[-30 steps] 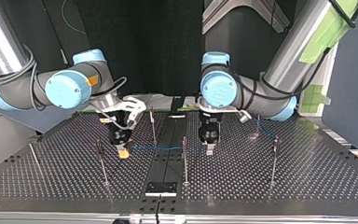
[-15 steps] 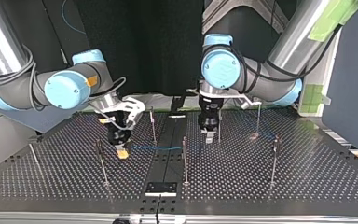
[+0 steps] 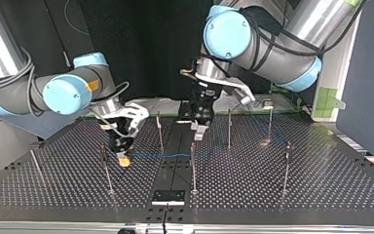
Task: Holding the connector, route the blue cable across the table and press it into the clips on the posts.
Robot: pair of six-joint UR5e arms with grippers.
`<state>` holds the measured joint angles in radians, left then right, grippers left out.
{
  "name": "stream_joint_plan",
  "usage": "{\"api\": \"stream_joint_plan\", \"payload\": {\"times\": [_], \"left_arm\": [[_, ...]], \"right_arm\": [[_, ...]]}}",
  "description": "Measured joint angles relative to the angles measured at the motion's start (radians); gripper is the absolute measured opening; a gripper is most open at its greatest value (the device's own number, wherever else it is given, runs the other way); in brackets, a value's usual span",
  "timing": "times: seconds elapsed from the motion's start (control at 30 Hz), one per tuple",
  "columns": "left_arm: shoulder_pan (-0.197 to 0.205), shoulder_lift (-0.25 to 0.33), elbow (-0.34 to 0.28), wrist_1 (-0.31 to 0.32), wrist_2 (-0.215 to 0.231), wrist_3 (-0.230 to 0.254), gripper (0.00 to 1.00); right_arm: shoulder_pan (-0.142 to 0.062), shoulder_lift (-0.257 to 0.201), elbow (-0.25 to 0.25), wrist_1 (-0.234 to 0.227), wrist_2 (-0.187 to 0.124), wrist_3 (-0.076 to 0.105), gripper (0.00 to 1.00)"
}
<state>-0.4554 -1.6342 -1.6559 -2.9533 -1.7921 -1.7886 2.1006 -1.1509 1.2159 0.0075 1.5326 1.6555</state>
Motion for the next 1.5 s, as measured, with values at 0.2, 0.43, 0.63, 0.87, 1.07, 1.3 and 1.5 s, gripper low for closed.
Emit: {"api": "stream_joint_plan", "payload": {"times": [0.2, 0.43, 0.63, 0.87, 1.07, 1.3, 1.5], "left_arm": [[-0.048, 0.014, 0.027, 0.003, -0.047, 0.0, 1.0], [-0.103, 0.006, 0.059, -0.024, -0.093, 0.002, 1.0], [-0.124, -0.037, 0.1, -0.064, -0.118, 0.029, 1.0], [-0.121, -0.095, 0.158, -0.079, -0.167, 0.039, 1.0], [-0.112, -0.145, 0.209, -0.084, -0.175, 0.041, 1.0], [-0.111, -0.213, 0.272, -0.098, -0.176, 0.047, 1.0], [-0.107, -0.252, 0.316, -0.096, -0.174, 0.048, 1.0]], "right_arm": [[-0.006, 0.0, 0.0, 0.0, 0.0, 0.002, 0.0], [-0.007, -0.001, 0.0, 0.0, -0.001, 0.004, 0.0], [-0.007, -0.001, 0.0, 0.0, -0.002, 0.007, 0.0], [-0.007, -0.001, 0.0, 0.0, -0.003, 0.008, 0.0], [-0.007, -0.001, 0.0, -0.001, -0.009, 0.009, 0.0], [-0.007, -0.001, 0.0, -0.002, -0.013, 0.012, 0.0], [-0.008, -0.001, 0.0, -0.002, -0.014, 0.012, 0.0]]}}
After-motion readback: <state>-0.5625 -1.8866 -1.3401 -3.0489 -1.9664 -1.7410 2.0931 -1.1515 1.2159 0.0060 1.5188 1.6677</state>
